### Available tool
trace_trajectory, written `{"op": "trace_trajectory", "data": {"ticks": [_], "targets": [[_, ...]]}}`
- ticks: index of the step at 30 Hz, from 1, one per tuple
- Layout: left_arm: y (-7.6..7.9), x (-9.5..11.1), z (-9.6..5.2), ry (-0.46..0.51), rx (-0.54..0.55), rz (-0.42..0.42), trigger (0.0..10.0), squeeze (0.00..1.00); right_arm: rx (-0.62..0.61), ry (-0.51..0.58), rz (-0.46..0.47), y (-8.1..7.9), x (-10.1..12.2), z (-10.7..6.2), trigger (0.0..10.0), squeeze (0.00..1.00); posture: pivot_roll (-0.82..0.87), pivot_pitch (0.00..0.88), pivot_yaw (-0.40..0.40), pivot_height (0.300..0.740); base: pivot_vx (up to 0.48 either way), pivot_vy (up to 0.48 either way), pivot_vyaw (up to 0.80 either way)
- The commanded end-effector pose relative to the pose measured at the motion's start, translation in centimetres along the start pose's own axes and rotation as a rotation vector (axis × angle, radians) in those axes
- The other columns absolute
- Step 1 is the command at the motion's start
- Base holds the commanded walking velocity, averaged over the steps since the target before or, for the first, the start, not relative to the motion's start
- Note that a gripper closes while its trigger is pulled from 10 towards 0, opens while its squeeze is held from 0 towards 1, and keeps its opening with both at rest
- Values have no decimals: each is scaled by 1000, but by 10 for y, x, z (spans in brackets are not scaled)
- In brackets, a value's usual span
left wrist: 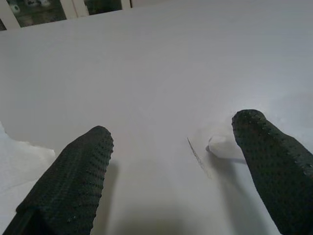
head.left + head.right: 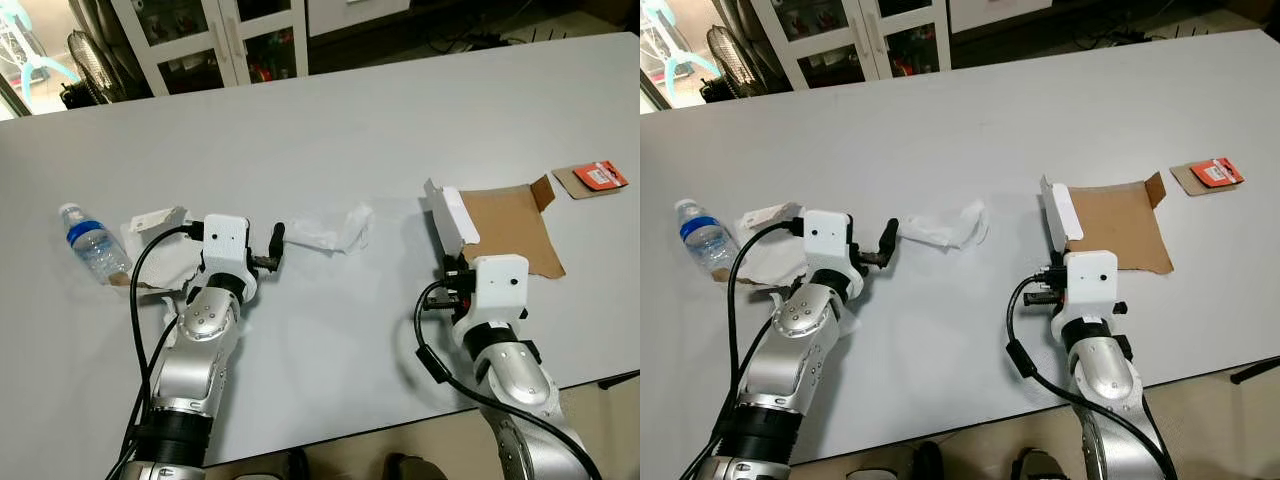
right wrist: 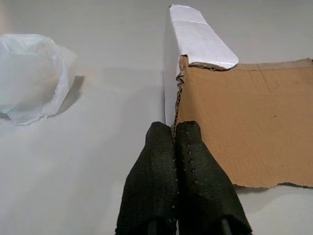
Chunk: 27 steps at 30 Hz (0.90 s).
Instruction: Picking trash to rubbish bin
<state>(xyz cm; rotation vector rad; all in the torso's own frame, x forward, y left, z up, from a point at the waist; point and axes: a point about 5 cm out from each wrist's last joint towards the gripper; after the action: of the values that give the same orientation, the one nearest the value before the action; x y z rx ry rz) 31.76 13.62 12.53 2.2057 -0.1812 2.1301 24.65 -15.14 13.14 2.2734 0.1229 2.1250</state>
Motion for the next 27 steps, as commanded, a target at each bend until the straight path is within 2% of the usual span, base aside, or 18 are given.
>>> {"op": "trace_trajectory", "data": {"ticks": [1,2,3,17,27], "targets": [[0,-1,1,-5,0,7,10000,0,-10,-22,-9,-2,-1,-3,10000,0,-79,147,76,740,0,0,0],[1,-1,1,-6,-2,7,10000,0,-15,-25,-13,-1,-1,-3,10000,659,-79,147,76,740,0,0,0],[1,-1,1,-6,-4,7,10000,0,-20,-31,-13,-1,-2,-4,10000,1000,-79,147,76,740,0,0,0],[1,-3,1,-13,-7,10,10000,0,-26,-51,3,-4,0,-7,10000,1000,-80,147,78,740,0,0,0],[1,-3,2,-13,-7,9,10000,0,-33,-52,-8,0,-1,0,10000,1000,-76,150,81,740,0,0,0]]}}
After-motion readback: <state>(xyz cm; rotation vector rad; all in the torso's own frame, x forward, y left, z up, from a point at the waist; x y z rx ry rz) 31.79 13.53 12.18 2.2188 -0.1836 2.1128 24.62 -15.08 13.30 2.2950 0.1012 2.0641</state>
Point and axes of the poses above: a point about 5 cm out from each wrist's last joint towards the gripper, its own z axis pointing out of the wrist towards the gripper, its own x axis along the axis of the wrist's last joint, y = z × x
